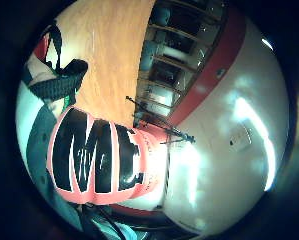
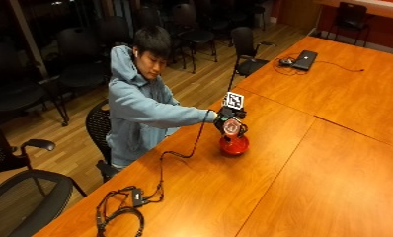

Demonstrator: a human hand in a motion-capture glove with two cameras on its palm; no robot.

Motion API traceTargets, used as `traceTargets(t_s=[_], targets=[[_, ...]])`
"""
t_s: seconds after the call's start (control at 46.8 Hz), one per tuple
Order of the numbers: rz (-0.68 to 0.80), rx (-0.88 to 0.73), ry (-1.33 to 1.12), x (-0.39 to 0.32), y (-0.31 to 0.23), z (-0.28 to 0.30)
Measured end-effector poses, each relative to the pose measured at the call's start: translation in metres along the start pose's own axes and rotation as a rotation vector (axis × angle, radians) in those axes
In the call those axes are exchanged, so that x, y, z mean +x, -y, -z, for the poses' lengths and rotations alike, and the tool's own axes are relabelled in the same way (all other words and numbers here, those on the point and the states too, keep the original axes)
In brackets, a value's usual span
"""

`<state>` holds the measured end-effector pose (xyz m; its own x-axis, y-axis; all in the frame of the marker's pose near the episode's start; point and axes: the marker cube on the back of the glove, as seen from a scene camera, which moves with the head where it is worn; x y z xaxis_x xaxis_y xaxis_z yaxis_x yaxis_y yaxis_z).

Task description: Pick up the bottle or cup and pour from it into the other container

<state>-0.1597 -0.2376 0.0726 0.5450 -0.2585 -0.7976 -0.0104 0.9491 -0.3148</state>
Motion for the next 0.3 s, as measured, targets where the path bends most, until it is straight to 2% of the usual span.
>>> traceTargets(t_s=[0.043, 0.299], targets=[[0.026, 0.0, -0.051, 0.002, -0.002, -0.005], [0.066, 0.015, 0.0, 0.008, -0.004, -0.015]])
